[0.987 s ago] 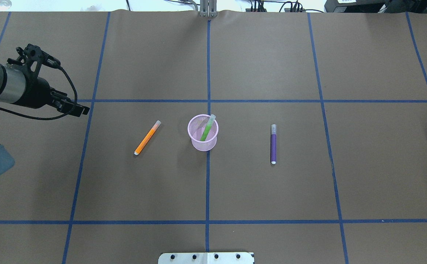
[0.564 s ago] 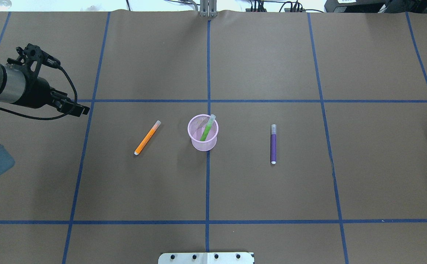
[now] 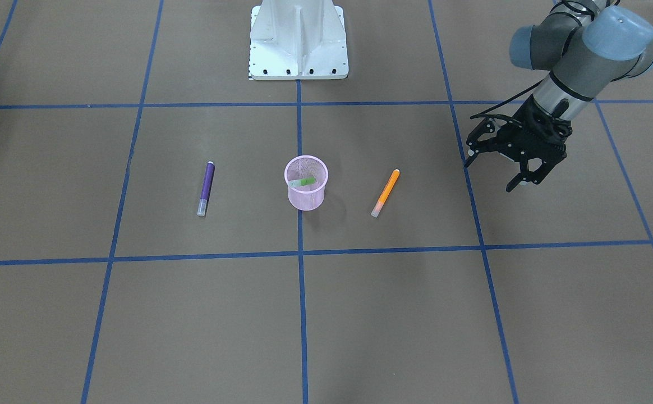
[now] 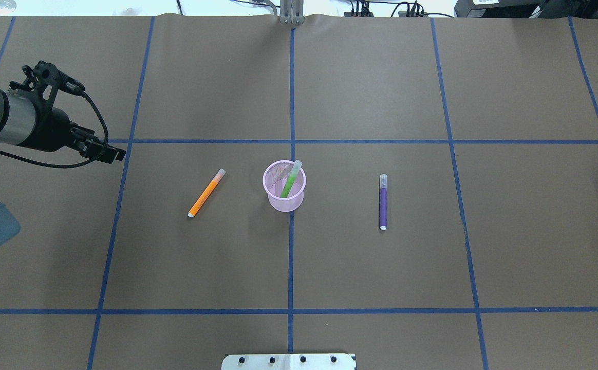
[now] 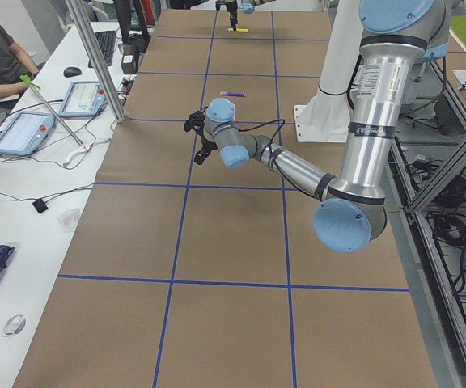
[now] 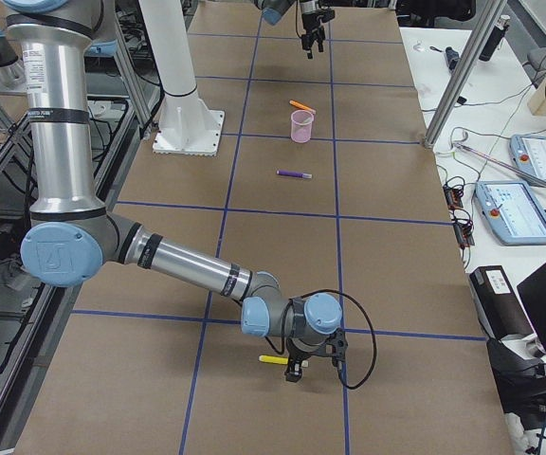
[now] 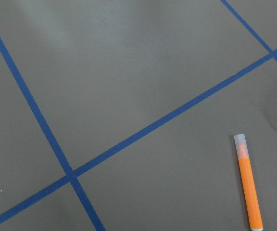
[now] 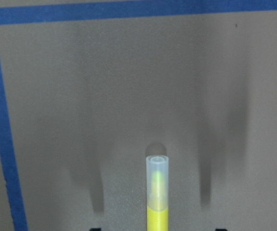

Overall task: Collect pens into pen holder
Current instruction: 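Grasp the yellow marker with the right gripper and lift it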

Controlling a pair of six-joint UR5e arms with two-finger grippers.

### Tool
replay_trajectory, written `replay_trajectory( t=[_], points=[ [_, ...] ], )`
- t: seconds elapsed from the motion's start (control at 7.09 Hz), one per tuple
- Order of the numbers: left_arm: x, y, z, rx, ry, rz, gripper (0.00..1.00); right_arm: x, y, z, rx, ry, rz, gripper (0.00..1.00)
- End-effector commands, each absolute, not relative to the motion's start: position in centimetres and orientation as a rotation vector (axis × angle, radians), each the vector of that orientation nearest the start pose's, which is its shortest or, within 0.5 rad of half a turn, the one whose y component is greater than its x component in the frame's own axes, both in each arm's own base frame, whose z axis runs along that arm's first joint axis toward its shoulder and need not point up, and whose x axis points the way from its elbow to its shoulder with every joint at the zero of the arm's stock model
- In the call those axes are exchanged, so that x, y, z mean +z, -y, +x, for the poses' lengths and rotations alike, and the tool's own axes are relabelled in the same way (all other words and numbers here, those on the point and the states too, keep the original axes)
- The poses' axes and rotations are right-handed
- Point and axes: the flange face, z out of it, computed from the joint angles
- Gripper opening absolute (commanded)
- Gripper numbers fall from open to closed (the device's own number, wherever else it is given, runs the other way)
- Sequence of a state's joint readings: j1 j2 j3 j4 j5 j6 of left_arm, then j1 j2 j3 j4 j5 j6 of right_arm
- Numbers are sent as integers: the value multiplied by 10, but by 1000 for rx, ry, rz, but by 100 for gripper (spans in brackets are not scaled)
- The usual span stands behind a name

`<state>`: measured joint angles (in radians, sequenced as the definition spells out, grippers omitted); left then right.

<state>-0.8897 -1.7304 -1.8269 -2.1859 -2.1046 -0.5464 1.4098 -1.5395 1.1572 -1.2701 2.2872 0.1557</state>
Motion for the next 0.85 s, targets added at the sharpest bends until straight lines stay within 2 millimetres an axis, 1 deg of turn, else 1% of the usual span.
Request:
replay_trajectory(
  t=[0.0,0.28,0.42,0.7],
  points=[
    [383,480,283,395,-979,543,99,821,473,-8,29,694,-200,77],
    [383,480,283,396,-980,544,99,823,474,-8,30,694,-205,77],
    [383,480,283,395,-979,545,99,823,475,-9,29,694,-205,75],
    [386,479,282,395,-978,542,99,823,475,-9,29,692,-206,64]
  ],
)
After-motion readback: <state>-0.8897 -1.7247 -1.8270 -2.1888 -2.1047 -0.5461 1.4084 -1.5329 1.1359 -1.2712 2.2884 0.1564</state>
